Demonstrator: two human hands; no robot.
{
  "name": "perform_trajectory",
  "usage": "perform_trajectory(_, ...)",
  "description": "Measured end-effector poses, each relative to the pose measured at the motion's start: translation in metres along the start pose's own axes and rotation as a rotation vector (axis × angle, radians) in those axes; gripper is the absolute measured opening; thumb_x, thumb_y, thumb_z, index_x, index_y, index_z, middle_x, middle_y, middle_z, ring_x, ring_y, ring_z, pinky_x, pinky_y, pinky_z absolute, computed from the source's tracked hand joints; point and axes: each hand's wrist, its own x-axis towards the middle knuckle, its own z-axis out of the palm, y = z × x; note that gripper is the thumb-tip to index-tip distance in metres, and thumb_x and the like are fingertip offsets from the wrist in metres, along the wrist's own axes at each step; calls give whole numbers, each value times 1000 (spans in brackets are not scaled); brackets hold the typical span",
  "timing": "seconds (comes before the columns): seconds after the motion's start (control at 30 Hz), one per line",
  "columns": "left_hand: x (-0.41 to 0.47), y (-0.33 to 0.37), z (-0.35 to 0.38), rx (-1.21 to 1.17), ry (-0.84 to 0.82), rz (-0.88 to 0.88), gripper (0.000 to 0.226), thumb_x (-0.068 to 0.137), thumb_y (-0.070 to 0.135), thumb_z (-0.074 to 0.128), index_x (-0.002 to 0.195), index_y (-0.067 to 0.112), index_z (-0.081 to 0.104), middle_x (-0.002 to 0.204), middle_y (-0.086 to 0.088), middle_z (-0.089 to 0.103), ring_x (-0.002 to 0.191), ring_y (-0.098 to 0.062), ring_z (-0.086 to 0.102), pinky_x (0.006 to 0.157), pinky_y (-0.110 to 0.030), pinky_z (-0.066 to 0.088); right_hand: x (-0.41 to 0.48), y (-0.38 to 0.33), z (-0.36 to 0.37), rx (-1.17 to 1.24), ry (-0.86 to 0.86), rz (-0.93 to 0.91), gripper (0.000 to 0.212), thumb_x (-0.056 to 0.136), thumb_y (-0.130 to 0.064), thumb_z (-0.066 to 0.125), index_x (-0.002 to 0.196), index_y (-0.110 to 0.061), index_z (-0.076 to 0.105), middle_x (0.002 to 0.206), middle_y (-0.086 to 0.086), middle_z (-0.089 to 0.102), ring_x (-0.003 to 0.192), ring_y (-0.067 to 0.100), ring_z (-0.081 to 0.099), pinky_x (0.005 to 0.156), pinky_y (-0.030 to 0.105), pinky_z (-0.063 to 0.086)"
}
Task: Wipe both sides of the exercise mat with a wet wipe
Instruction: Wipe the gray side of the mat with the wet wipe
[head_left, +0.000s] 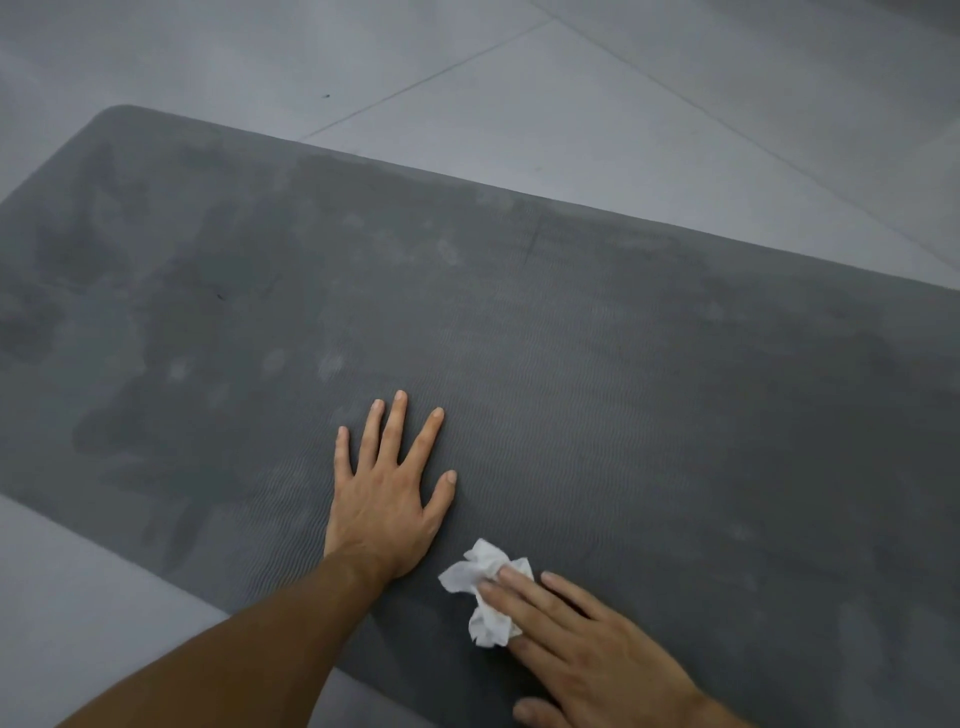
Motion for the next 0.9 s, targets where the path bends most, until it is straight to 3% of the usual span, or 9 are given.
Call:
perform_trajectory(0.17, 0, 0, 1, 5, -5, -1, 72, 99, 68, 13, 164, 41, -4, 174, 0, -9, 160, -22, -11, 127, -59, 1, -10, 11, -3, 10, -26, 10, 70, 105, -64, 33, 157, -19, 44, 172, 3, 19, 159, 21, 19, 120, 37, 24)
perform_trajectory(0.3, 0, -1, 1, -11, -5, 0, 72, 99, 69, 14, 164, 41, 0, 174, 0, -6, 160, -22, -10, 127, -59, 0, -24, 32, -9, 120, -12, 255, 67, 101, -56, 48, 153, -14, 50, 172, 1, 20, 158, 19, 20, 120, 40, 25)
perform_trajectory(0.43, 1, -1, -1, -12, -27, 3, 72, 98, 71, 8, 163, 43, -5, 173, 2, -12, 159, -20, -15, 127, -55, -6, -30, 61, -11, 131, -11, 433, 67, 105, -51, 39, 159, -11, 39, 171, 3, 22, 158, 19, 21, 122, 42, 24)
perform_trajectory(0.53, -2, -4, -6, -27, -47, 20, 72, 97, 73, 2, 162, 44, -7, 172, 6, -17, 157, -16, -20, 128, -52, -9, -27, 90, -9, 181, 9, 703, 70, 104, -51, 31, 159, -8, 37, 168, 9, 30, 156, 23, 27, 124, 40, 23)
perform_trajectory(0.67, -13, -16, -9, -41, -62, 60, 72, 97, 72, -2, 162, 43, -7, 171, 10, -20, 155, -11, -25, 129, -46, -7, -14, 114, -8, 329, -9, 878, 79, 102, -61, 14, 166, -16, 14, 174, 3, 9, 160, 20, 8, 129, 37, 13)
perform_trajectory(0.77, -26, -27, -10, -41, -58, 44, 70, 99, 70, 1, 163, 42, -8, 171, 11, -20, 155, -10, -25, 129, -46, -5, 8, 105, -9, 366, 4, 851, 81, 101, -63, 14, 166, -16, 13, 174, -1, 0, 161, 16, -2, 129, 39, 12)
perform_trajectory(0.9, -46, -47, -10, -45, -57, -7, 68, 100, 69, 2, 162, 44, -11, 170, 12, -22, 154, -10, -27, 129, -46, -7, 49, 86, -11, 365, -20, 788, 86, 99, -68, 10, 167, -14, 4, 174, -1, -7, 157, 9, -20, 127, 33, -1)
